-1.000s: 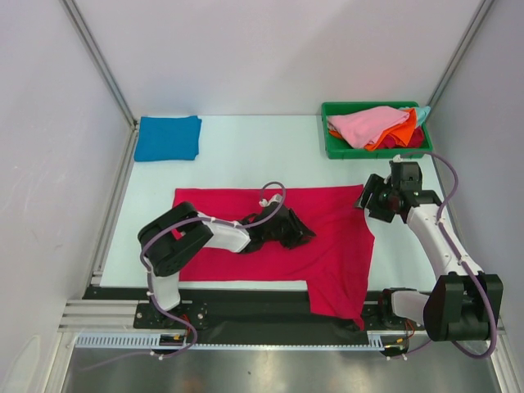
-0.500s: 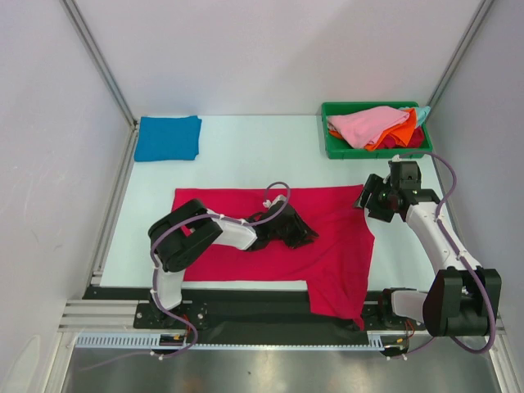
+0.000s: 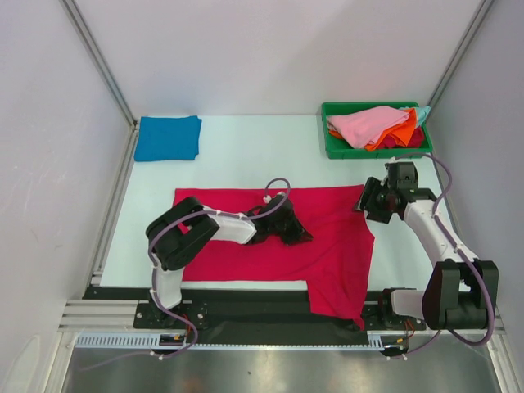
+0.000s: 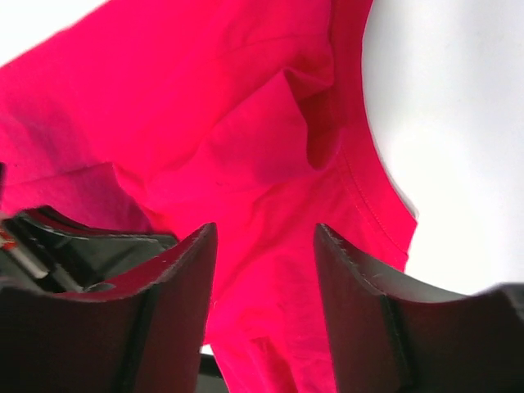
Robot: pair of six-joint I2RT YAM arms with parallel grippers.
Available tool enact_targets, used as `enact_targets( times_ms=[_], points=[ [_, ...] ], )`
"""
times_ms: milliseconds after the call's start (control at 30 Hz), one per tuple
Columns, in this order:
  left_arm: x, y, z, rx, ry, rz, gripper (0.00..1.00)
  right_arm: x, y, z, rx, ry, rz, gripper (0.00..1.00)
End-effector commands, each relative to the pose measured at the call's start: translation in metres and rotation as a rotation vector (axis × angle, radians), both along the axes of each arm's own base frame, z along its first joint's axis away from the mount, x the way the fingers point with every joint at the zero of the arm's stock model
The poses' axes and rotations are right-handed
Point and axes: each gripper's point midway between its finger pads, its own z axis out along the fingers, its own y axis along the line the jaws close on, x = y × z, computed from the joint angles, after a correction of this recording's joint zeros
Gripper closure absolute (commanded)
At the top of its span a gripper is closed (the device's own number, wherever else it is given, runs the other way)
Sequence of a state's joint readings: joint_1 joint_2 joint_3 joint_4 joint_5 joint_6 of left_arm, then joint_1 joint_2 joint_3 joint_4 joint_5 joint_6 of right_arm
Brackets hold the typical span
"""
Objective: Fold and stack the t-shirts
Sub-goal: Fold the tshirt
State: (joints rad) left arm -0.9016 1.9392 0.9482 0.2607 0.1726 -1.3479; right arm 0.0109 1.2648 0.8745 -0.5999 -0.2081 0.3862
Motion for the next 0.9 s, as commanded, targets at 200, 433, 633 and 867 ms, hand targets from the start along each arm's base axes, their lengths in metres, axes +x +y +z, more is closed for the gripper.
enact_targets(
  times_ms=[200,433,633,867],
  points=[
    [0.03,-0.008,0.06,-0.008,-0.182,-0.172,0.93,-0.01,0.004,-0.024,0.017,0.047,0.04,0.55],
    [0.042,-0.002,0.063,-0.02,-0.193,-0.184,0.92,-0.003,0.0,-0.032,-0.008,0.062,0.027,0.44],
    [0.046,0.001,0.06,-0.033,-0.186,-0.196,0.92,0.011,-0.001,-0.05,-0.02,0.083,0.051,0.44],
    [0.054,0.006,0.06,-0.049,-0.174,-0.2,0.92,0.053,0.0,-0.049,-0.013,0.056,0.045,0.46]
  ],
)
